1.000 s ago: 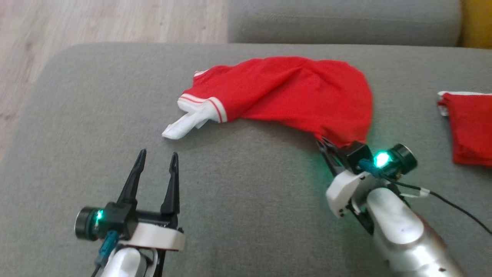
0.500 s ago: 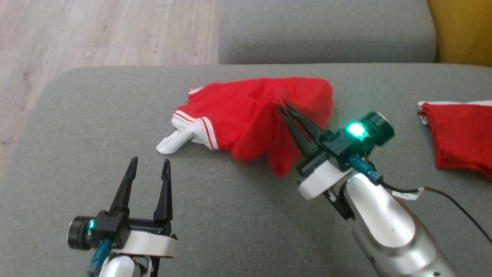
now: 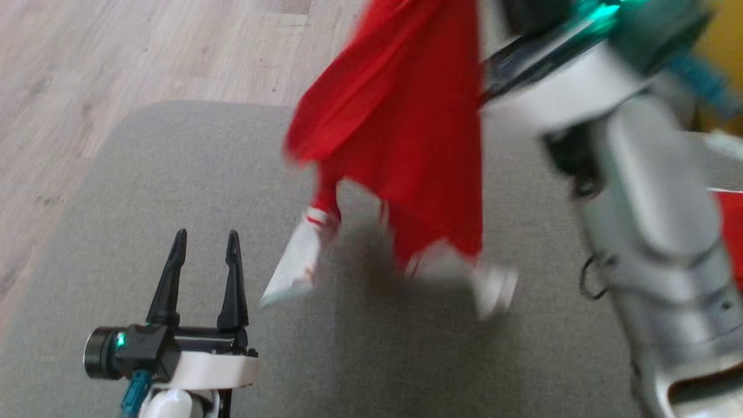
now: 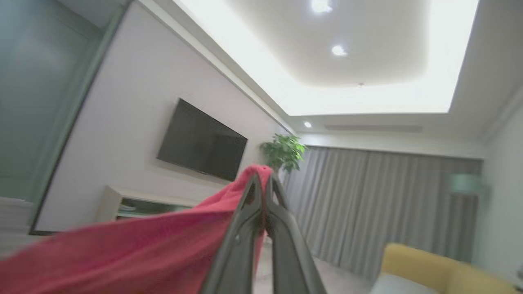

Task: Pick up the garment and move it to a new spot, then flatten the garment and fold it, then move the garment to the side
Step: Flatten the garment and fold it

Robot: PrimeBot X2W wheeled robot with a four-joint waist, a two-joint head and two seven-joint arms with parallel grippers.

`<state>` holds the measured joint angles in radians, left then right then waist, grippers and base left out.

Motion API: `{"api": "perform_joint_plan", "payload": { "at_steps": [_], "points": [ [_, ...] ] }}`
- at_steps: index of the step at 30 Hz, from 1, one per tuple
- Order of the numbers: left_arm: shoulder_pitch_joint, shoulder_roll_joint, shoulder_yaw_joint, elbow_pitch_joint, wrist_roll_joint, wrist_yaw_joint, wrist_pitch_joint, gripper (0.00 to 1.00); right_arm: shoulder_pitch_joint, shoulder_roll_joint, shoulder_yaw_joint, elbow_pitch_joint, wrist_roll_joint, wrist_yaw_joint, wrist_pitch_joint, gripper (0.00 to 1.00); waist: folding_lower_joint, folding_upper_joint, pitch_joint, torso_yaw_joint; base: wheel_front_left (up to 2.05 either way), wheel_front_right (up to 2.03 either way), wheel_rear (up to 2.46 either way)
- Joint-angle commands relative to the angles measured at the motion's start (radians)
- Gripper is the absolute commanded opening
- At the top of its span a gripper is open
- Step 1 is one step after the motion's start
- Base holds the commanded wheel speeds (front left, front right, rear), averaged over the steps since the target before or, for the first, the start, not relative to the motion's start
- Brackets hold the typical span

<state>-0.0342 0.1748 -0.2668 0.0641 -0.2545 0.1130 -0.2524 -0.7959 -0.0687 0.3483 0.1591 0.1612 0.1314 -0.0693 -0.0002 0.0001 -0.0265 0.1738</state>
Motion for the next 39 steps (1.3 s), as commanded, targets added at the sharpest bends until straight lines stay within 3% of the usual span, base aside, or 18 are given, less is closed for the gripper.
{"api": "perform_joint_plan", "payload": {
  "at_steps": [1,4,10,11,17,25,31,39],
  "points": [
    [-0.038,-0.003,0.039,-0.036,0.012,-0.006,-0.009,1.0,-0.023,0.017,-0.043,0.024,-0.008,-0.001,0.031,0.0,0.0002,-0.0001,0.014,0.01,0.0,0.0,0.0],
    [-0.043,-0.012,0.032,-0.029,0.022,-0.017,-0.009,1.0,-0.028,0.008,-0.155,0.169,-0.053,-0.001,0.08,0.0,0.0002,-0.0001,0.041,0.025,0.0,0.0,0.0],
    [-0.071,-0.043,0.029,-0.011,0.032,-0.038,-0.009,1.0,-0.039,-0.1,-0.407,0.51,-0.23,-0.001,0.087,0.0,0.0002,-0.0001,0.102,0.046,0.0,0.0,0.0],
    [-0.076,-0.048,0.027,-0.006,0.034,-0.043,-0.009,1.0,-0.041,-0.114,-0.44,0.56,-0.263,-0.001,0.093,1.0,0.0002,-0.0001,0.11,0.048,0.0,0.0,0.0],
    [-0.102,-0.074,0.034,0.004,0.043,-0.058,-0.009,1.0,-0.101,-0.128,-0.491,0.693,-0.326,-0.001,0.015,1.0,0.0002,-0.0001,0.146,0.022,0.0,0.0,0.0],
    [-0.123,-0.091,0.047,0.007,0.058,-0.079,-0.009,1.0,-0.119,-0.095,-0.4,0.681,-0.219,-0.001,-0.135,1.0,0.0002,-0.0001,0.139,-0.044,0.0,0.0,0.0],
    [-0.125,-0.099,0.059,0.006,0.07,-0.097,-0.009,1.0,0.026,-0.048,-0.322,0.461,-0.084,-0.001,-0.182,1.0,0.0002,-0.0001,0.117,-0.115,0.0,0.0,0.0],
    [-0.11,-0.108,0.054,0.021,0.082,-0.119,-0.009,1.0,0.43,0.016,-0.337,0.098,0.002,-0.001,-0.189,1.0,0.0002,-0.0001,0.093,-0.192,0.0,0.0,0.0]
  ]
}}
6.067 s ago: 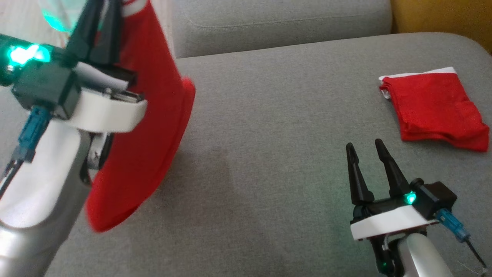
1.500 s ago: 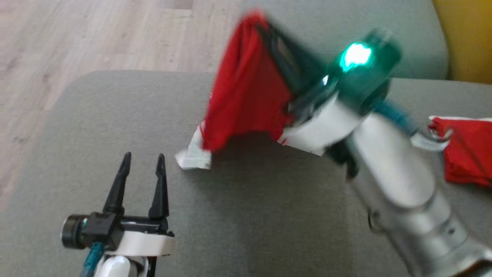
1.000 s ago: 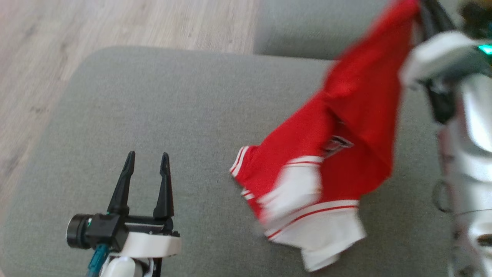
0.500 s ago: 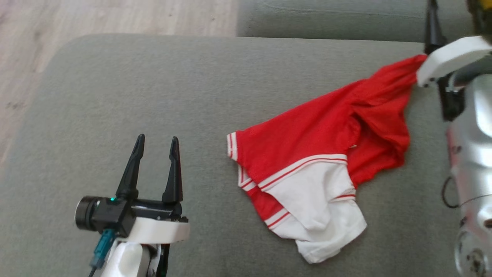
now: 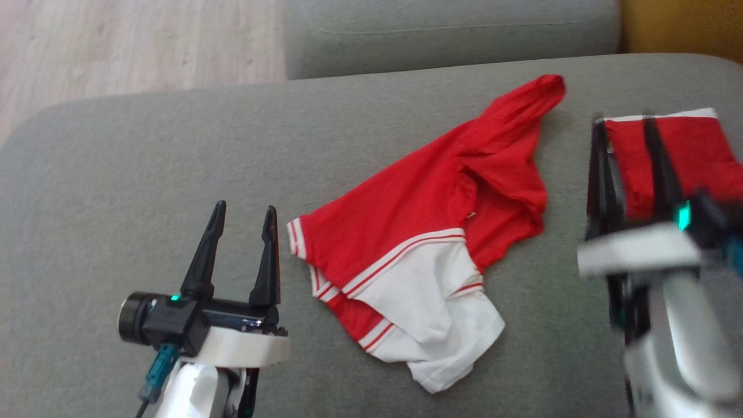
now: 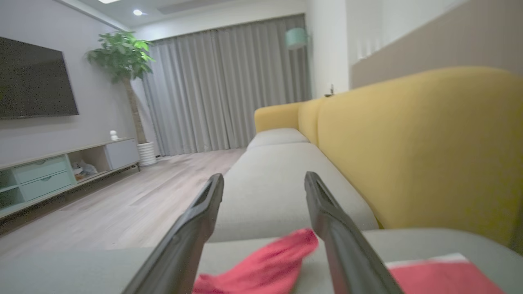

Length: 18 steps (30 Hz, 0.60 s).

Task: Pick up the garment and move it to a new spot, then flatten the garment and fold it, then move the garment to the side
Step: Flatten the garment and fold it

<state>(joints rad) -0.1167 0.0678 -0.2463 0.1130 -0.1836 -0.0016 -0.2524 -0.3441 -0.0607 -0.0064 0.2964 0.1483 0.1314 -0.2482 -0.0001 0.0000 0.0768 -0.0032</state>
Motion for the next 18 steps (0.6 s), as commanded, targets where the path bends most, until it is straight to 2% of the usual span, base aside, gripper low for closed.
{"api": "perform_joint_plan", "payload": {
  "at_steps": [1,3,9,18],
  "points": [
    [-0.024,-0.003,0.035,-0.026,0.011,-0.005,-0.009,1.0,0.026,0.009,0.023,-0.064,0.038,-0.001,-0.011,1.0,0.0001,0.0,-0.014,-0.022,0.0,0.0,0.0],
    [-0.014,-0.005,0.038,-0.017,0.003,-0.008,-0.009,1.0,0.112,0.01,0.041,-0.099,0.07,-0.001,-0.012,1.0,0.0001,0.0,-0.02,-0.032,0.0,0.0,0.0],
    [0.006,-0.01,0.022,0.029,0.006,-0.024,-0.009,1.0,0.282,0.01,0.059,-0.13,0.062,-0.001,-0.013,1.0,0.0001,0.0,-0.032,-0.04,0.0,0.0,0.0],
    [-0.006,-0.013,-0.006,0.076,0.034,-0.051,-0.009,1.0,0.304,0.01,0.055,-0.168,0.109,-0.001,-0.013,1.0,0.0001,0.0,-0.028,-0.054,0.0,0.0,0.0]
  ]
}}
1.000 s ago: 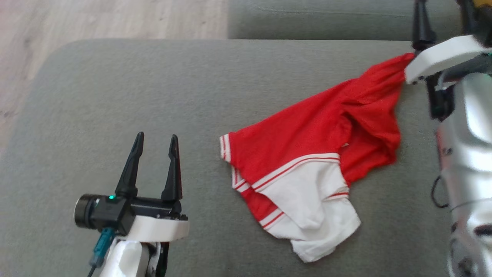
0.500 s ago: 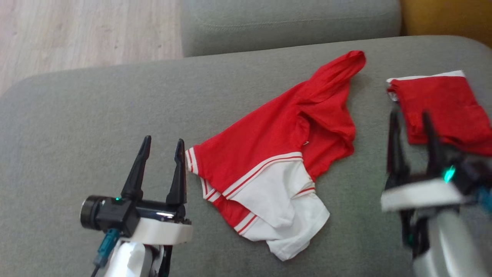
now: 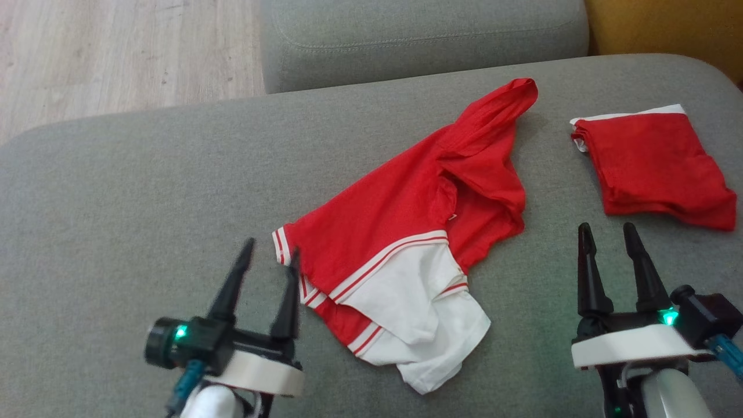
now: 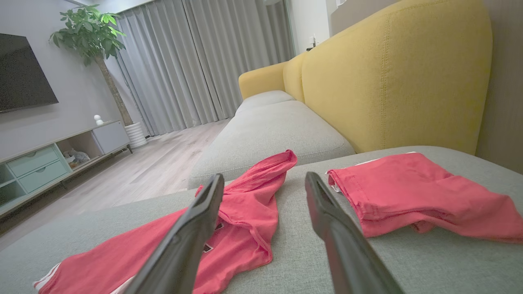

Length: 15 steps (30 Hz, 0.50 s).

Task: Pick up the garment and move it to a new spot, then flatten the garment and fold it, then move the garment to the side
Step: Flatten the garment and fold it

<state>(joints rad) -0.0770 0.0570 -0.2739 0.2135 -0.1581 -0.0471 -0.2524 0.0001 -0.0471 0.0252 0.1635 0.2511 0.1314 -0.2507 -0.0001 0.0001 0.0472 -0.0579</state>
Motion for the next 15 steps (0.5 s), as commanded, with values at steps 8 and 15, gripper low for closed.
{"api": "perform_joint_plan", "payload": {
  "at_steps": [8,15],
  "points": [
    [-0.081,0.028,-0.143,0.08,0.046,-0.07,0.049,1.0,-0.043,-0.003,0.041,-0.03,0.019,-0.001,-0.011,1.0,0.0001,-0.0001,0.02,-0.009,0.0,0.0,0.0],
    [-0.138,0.036,-0.275,0.111,0.034,-0.082,0.103,1.0,-0.058,-0.003,0.05,-0.026,0.035,-0.001,-0.011,1.0,0.0001,-0.0001,0.051,-0.031,0.0,0.0,0.0]
  ]
}}
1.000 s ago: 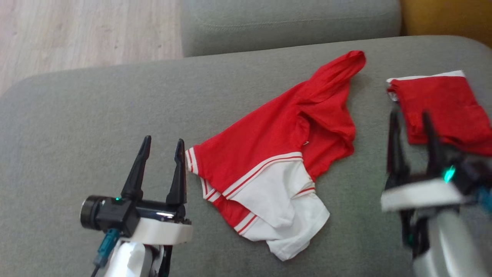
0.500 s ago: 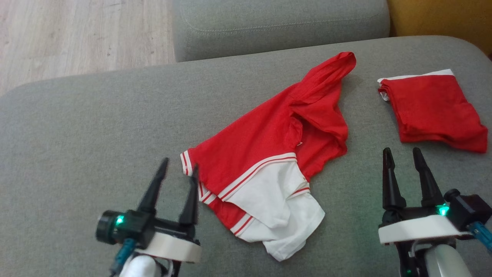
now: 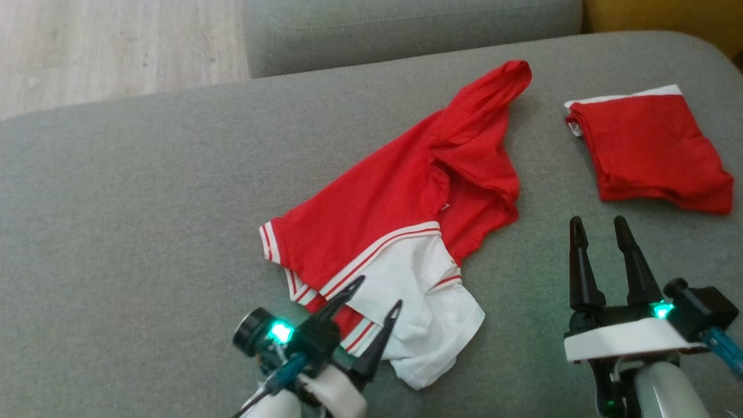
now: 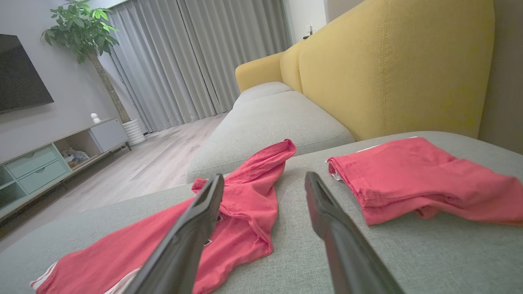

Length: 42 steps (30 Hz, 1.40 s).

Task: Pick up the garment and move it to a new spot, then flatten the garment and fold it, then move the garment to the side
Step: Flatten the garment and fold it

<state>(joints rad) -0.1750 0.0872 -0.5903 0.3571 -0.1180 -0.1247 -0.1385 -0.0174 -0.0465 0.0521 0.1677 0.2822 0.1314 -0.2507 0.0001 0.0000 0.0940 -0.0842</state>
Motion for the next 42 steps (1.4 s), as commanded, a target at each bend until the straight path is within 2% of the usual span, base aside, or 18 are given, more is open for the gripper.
{"api": "perform_joint_plan", "payload": {
  "at_steps": [1,6,7,8,10,23,31,32,33,42],
  "points": [
    [-0.053,0.004,0.021,-0.025,-0.009,-0.005,0.004,1.0,-0.045,-0.004,0.025,-0.03,0.006,-0.001,-0.011,1.0,-0.0001,0.0,0.011,-0.01,0.0,0.0,0.0],
    [-0.117,-0.012,-0.047,0.026,-0.027,-0.005,0.08,1.0,-0.066,-0.004,0.03,-0.028,0.013,-0.001,-0.011,1.0,-0.0001,0.0,0.046,-0.042,0.0,0.0,0.0],
    [-0.125,-0.016,-0.042,0.043,-0.038,0.004,0.099,1.0,-0.07,-0.004,0.03,-0.028,0.015,-0.001,-0.011,1.0,-0.0001,0.0,0.052,-0.048,0.0,0.0,0.0],
    [-0.152,-0.028,-0.021,0.076,-0.081,0.039,0.128,1.0,-0.081,-0.004,0.034,-0.027,0.019,-0.001,-0.011,1.0,-0.0001,0.0,0.067,-0.072,0.0,0.0,0.0],
    [-0.188,-0.033,-0.019,0.098,-0.097,0.081,0.133,1.0,-0.086,-0.004,0.035,-0.024,0.027,-0.001,-0.011,1.0,-0.0001,0.0,0.076,-0.09,0.0,0.0,0.0],
    [-0.277,-0.037,-0.093,0.175,-0.13,0.17,0.197,1.0,-0.099,-0.004,0.055,-0.015,0.061,-0.001,-0.011,1.0,-0.0001,0.0,0.092,-0.145,0.0,0.0,0.0],
    [-0.284,-0.037,-0.132,0.23,-0.144,0.188,0.279,1.0,-0.104,-0.004,0.053,-0.017,0.067,-0.001,-0.011,1.0,-0.0001,0.0,0.095,-0.161,0.0,0.0,0.0],
    [-0.284,-0.037,-0.134,0.232,-0.146,0.187,0.283,0.25,-0.104,-0.004,0.053,-0.018,0.068,-0.001,-0.011,1.0,-0.0001,0.0,0.095,-0.161,0.0,0.0,0.0],
    [-0.285,-0.037,-0.136,0.232,-0.148,0.187,0.282,0.0,-0.104,-0.004,0.052,-0.018,0.068,-0.001,-0.011,1.0,-0.0001,0.0,0.095,-0.16,0.0,0.0,0.0],
    [-0.296,-0.033,-0.131,0.188,-0.158,0.184,0.205,0.0,-0.093,-0.004,0.046,-0.014,0.064,-0.001,-0.011,1.0,-0.0001,0.0,0.076,-0.137,0.0,0.0,0.0]
  ]
}}
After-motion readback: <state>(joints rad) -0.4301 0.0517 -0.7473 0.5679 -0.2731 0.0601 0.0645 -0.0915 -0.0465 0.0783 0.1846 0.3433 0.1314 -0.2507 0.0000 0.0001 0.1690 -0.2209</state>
